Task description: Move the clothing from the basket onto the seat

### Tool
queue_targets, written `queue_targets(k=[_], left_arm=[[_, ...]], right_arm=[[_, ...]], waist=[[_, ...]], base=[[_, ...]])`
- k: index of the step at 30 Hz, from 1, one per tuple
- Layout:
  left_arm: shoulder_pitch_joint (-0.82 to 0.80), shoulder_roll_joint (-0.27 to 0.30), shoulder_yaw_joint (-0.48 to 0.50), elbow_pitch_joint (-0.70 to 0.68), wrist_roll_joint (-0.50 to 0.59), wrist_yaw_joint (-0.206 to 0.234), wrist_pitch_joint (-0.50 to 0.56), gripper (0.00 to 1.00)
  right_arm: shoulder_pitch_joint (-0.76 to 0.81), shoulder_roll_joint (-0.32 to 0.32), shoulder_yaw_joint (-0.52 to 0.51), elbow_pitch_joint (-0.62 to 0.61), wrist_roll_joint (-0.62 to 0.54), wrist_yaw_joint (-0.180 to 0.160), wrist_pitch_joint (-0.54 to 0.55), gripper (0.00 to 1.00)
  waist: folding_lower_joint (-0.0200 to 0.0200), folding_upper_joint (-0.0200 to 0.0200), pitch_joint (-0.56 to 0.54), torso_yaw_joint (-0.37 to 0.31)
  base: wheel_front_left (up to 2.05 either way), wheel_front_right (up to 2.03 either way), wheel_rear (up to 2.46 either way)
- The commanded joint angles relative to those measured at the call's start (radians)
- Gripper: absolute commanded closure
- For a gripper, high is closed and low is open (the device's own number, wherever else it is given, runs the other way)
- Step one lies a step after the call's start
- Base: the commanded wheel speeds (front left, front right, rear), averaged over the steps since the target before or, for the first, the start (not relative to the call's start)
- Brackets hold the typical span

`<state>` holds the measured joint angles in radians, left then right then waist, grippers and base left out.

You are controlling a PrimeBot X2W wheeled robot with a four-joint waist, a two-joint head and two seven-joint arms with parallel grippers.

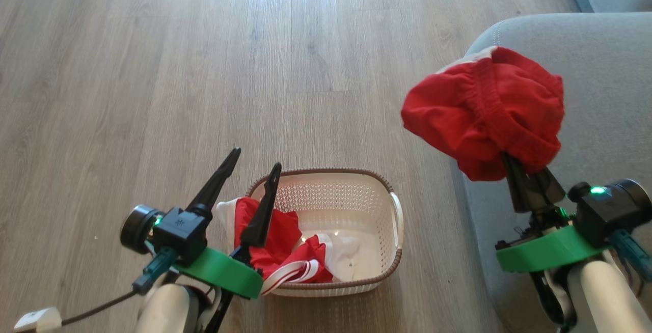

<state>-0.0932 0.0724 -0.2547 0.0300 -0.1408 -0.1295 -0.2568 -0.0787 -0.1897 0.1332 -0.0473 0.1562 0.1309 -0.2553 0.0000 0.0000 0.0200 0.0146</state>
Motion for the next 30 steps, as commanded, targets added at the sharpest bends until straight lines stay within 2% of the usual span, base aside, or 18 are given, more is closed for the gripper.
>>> queue_targets(k=[1, 21, 30], left_arm=[[-0.013, -0.005, 0.045, -0.023, 0.005, -0.001, -0.005, 0.00], [0.033, -0.021, 0.061, 0.042, 0.003, -0.001, -0.005, 0.00], [0.050, -0.021, 0.033, 0.063, 0.012, -0.001, -0.005, 0.00]], right_arm=[[-0.007, 0.001, 0.002, -0.028, -0.003, 0.000, -0.006, 1.00], [0.023, 0.030, -0.094, -0.005, -0.006, 0.000, -0.006, 1.00], [0.034, 0.041, -0.125, 0.013, -0.007, 0.000, -0.006, 1.00]], waist=[[0.0000, 0.0000, 0.001, 0.001], [0.0000, 0.0000, 0.015, 0.000], [0.0000, 0.0000, 0.010, -0.004]], base=[[0.00, 0.00, 0.00], [0.00, 0.00, 0.00], [0.00, 0.00, 0.00]])
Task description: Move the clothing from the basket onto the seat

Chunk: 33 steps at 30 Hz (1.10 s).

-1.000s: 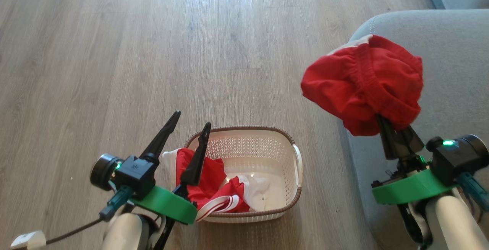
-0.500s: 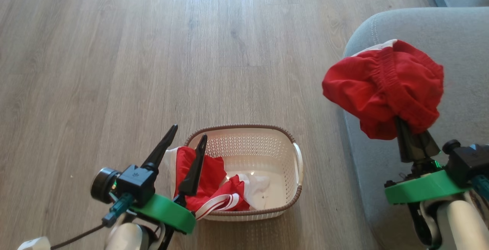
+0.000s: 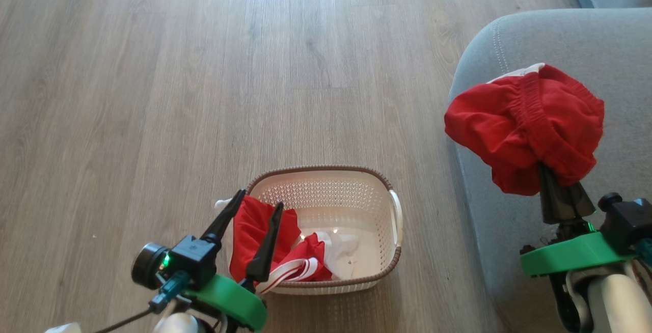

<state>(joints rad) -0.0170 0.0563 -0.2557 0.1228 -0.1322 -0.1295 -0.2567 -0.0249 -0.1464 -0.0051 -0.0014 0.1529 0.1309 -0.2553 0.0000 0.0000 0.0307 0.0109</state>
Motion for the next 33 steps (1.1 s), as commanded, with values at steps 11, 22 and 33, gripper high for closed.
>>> queue_targets(k=[11, 22, 33], left_arm=[[0.004, 0.027, -0.105, -0.030, 0.007, -0.001, -0.005, 0.00], [0.010, 0.026, -0.123, -0.016, 0.002, -0.001, -0.005, 0.00], [0.004, 0.024, -0.119, -0.021, 0.001, -0.001, -0.005, 0.00]], right_arm=[[-0.008, 0.009, -0.031, -0.012, -0.019, 0.000, -0.006, 1.00], [-0.011, 0.018, -0.040, -0.001, -0.023, 0.000, -0.006, 1.00], [-0.020, 0.021, -0.045, -0.003, -0.023, 0.000, -0.006, 1.00]], waist=[[0.0000, 0.0000, -0.005, -0.005], [0.0000, 0.0000, 0.005, -0.008], [0.0000, 0.0000, 0.009, -0.023]], base=[[0.00, 0.00, 0.00], [0.00, 0.00, 0.00], [0.00, 0.00, 0.00]])
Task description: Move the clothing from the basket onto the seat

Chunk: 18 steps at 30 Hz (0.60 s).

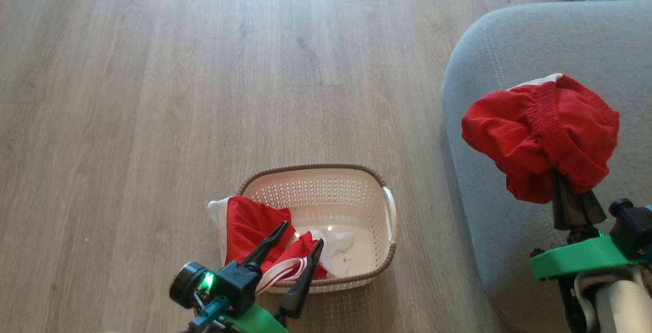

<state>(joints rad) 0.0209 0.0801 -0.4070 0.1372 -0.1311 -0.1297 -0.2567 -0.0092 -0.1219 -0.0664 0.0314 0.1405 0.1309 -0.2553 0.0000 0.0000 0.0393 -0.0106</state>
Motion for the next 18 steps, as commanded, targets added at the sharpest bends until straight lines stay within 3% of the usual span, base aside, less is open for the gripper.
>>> queue_targets(k=[1, 5, 18], left_arm=[[-0.035, 0.000, 0.034, -0.036, -0.001, -0.001, -0.005, 0.00], [-0.040, -0.002, 0.032, -0.040, -0.002, -0.001, -0.005, 0.00], [-0.056, 0.008, 0.003, -0.051, 0.007, -0.001, -0.005, 0.00]], right_arm=[[-0.036, -0.004, 0.016, -0.037, -0.011, 0.000, -0.006, 1.00], [-0.039, -0.008, 0.018, -0.041, -0.014, 0.000, -0.006, 1.00], [-0.049, -0.006, 0.012, -0.048, -0.017, 0.000, -0.006, 1.00]], waist=[[0.0000, 0.0000, 0.001, -0.007], [0.0000, 0.0000, 0.008, -0.033], [0.0000, 0.0000, 0.026, -0.226]], base=[[0.00, 0.00, 0.00], [0.00, 0.00, 0.00], [0.00, 0.00, 0.00]])
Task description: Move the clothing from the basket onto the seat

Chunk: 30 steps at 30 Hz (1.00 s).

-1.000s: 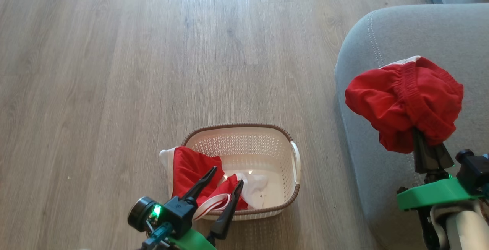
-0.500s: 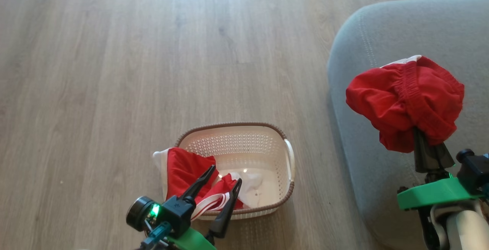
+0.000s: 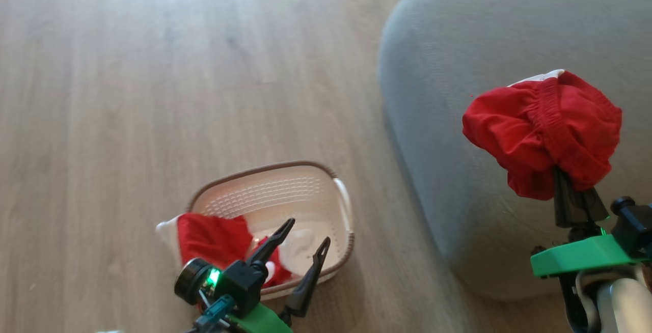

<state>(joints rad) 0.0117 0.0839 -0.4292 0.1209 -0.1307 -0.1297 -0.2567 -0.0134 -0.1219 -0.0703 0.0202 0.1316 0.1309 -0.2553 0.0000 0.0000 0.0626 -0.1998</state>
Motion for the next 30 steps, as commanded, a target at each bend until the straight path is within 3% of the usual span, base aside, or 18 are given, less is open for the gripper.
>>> queue_targets(k=[1, 13, 30], left_arm=[[-0.050, 0.007, 0.026, -0.036, 0.008, -0.001, -0.005, 0.00], [-0.085, 0.039, -0.014, -0.044, 0.036, -0.001, -0.005, 0.00], [-0.094, 0.038, -0.033, -0.049, 0.040, -0.001, -0.005, 0.00]], right_arm=[[-0.047, -0.004, 0.015, -0.038, -0.008, 0.000, -0.006, 1.00], [-0.041, 0.011, -0.015, -0.052, -0.004, 0.000, -0.006, 1.00], [-0.042, 0.026, -0.024, -0.058, -0.004, 0.000, -0.006, 1.00]], waist=[[0.0000, 0.0000, 0.006, -0.055], [0.0000, 0.0000, 0.031, -0.192], [0.0000, 0.0000, 0.044, -0.242]], base=[[0.00, 0.00, 0.00], [0.00, 0.00, 0.00], [0.00, 0.00, 0.00]])
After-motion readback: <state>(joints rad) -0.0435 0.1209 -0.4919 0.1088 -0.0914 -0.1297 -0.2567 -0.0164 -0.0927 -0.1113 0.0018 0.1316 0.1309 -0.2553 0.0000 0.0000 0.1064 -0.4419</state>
